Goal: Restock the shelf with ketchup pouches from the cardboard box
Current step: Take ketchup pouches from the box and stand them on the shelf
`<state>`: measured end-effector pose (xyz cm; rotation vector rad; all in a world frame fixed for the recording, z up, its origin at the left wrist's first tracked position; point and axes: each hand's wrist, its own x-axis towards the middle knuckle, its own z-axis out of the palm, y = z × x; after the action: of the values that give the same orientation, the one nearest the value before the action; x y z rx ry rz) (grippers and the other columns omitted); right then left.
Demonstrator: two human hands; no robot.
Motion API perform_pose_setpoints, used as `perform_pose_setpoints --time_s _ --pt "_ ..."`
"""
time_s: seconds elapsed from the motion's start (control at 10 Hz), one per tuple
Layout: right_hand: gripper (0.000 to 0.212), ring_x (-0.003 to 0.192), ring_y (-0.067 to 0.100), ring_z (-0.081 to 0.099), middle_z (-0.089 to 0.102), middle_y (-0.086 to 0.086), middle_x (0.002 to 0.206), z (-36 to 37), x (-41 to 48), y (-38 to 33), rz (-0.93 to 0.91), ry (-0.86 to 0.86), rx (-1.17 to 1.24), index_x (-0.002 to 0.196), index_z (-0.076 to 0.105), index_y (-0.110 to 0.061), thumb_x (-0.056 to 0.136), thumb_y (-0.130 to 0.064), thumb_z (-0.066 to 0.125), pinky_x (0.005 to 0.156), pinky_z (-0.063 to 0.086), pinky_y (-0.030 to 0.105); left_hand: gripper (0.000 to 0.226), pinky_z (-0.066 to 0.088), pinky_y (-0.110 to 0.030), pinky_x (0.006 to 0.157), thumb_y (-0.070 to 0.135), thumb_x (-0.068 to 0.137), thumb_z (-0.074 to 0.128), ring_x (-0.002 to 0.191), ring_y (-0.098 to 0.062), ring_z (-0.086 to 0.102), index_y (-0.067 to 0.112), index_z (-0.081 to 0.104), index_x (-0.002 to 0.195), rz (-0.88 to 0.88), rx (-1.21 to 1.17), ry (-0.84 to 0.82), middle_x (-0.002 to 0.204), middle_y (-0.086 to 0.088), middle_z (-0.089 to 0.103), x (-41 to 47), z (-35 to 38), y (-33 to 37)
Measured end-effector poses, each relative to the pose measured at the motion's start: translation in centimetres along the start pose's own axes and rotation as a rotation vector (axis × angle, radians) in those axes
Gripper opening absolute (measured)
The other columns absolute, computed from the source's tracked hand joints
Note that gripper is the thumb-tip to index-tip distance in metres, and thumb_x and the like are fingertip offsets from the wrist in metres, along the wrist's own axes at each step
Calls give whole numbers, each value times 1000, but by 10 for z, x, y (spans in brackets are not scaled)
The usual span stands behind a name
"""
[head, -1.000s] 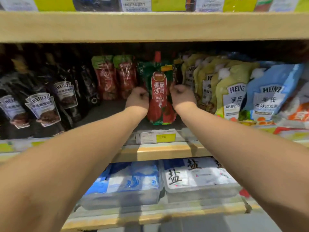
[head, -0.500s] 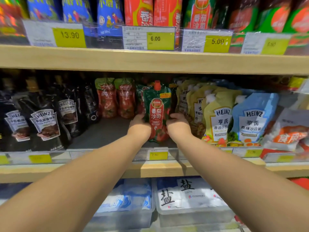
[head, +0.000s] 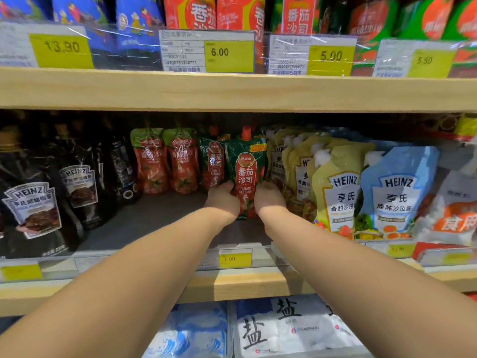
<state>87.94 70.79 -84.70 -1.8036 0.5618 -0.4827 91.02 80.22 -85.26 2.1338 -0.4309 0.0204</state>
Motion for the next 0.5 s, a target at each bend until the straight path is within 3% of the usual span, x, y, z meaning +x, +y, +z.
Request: perform_pose_setpoints --time_s 0.1,0.2,0.4,0.5 --pt "38 120 32 49 53 19 131 3 8 4 -12 34 -189 125 51 -1 99 -20 30 95 40 32 39 33 -24 93 10 92 44 124 -31 48 10 53 130 35 -46 -62 136 -14 53 7 5 -2" --pt "37 123 31 46 51 19 133 2 19 8 -44 12 -293 124 51 3 99 -14 29 91 31 27 39 36 -30 102 9 92 43 121 -30 51 9 53 129 47 -70 -154 132 -15 56 17 13 -3" --pt "38 124 31 48 51 20 133 -5 27 7 -62 -40 -252 127 49 4 97 -11 31 96 39 31 39 36 -25 90 19 94 44 120 -28 51 17 49 132 29 -8 -159 133 -11 56 33 24 1" --pt "39 121 32 49 53 20 131 -2 29 6 -20 -33 -293 126 50 3 99 -18 31 97 40 33 45 36 -30 101 21 94 42 128 -29 46 21 41 139 12 49 -209 142 -9 48 39 25 2"
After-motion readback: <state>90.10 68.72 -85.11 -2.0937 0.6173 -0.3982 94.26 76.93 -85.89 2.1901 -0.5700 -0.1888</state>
